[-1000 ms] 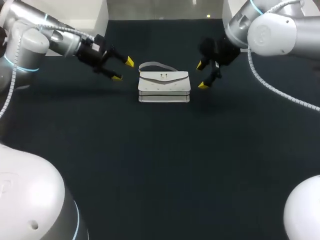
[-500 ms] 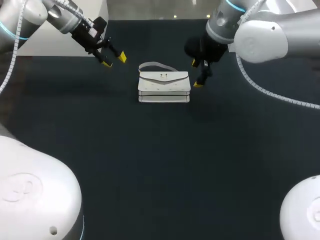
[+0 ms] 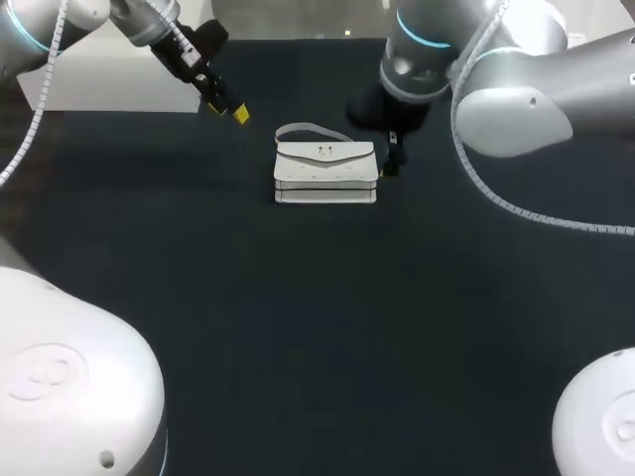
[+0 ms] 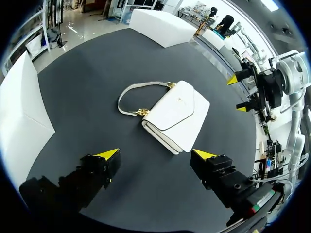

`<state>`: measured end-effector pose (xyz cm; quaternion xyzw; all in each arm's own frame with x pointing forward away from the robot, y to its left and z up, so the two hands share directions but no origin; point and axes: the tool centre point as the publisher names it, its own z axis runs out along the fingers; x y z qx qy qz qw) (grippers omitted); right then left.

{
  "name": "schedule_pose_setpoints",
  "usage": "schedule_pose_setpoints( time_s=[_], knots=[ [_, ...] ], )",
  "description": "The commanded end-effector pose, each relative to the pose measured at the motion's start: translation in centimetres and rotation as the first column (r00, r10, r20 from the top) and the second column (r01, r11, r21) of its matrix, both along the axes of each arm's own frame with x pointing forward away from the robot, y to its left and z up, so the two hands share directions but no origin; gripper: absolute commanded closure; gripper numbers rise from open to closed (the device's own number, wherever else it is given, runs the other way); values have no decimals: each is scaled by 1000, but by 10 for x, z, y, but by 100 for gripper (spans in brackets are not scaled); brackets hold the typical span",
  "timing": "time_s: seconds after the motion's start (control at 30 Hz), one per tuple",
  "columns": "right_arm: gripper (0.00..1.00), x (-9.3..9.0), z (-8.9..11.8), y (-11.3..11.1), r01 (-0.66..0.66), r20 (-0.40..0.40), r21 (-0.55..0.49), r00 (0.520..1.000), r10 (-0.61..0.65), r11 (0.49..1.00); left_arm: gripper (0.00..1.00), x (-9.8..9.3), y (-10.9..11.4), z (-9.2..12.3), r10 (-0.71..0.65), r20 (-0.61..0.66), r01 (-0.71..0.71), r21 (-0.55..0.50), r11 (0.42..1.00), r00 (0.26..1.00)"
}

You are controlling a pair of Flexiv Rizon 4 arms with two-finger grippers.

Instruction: Pick up the bag, open it, inspect its contents, close it, and place it on the opposite side

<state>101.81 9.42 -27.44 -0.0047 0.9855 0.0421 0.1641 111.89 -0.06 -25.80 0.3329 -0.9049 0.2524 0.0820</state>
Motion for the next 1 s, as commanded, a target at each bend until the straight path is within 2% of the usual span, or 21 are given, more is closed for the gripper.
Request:
schedule_pose_setpoints(
  time_s=[0.03,0.47,0.53,0.67,0.8,1.0],
  knots=[
    [0,-11,-5,-1,36,87,-26,996,-34,999,0,-9,-3,7,44,27,-44,-6,999,999],
    [0,-11,-5,-1,36,87,-26,996,-34,999,0,-9,-3,7,44,27,-44,-6,999,999],
    [0,-11,-5,-1,36,87,-26,996,-34,999,0,-4,-9,5,29,96,-29,1,1000,995],
    [0,-15,-1,16,43,185,-55,982,-32,998,0,14,-13,0,-9,275,4,20,1000,961],
    [0,-23,-6,28,58,248,-49,968,-44,997,0,22,-17,-2,-120,338,134,-20,991,933],
    [0,-31,-22,39,51,302,-12,952,-44,999,0,30,-27,1,-267,488,294,23,956,831]
  ],
)
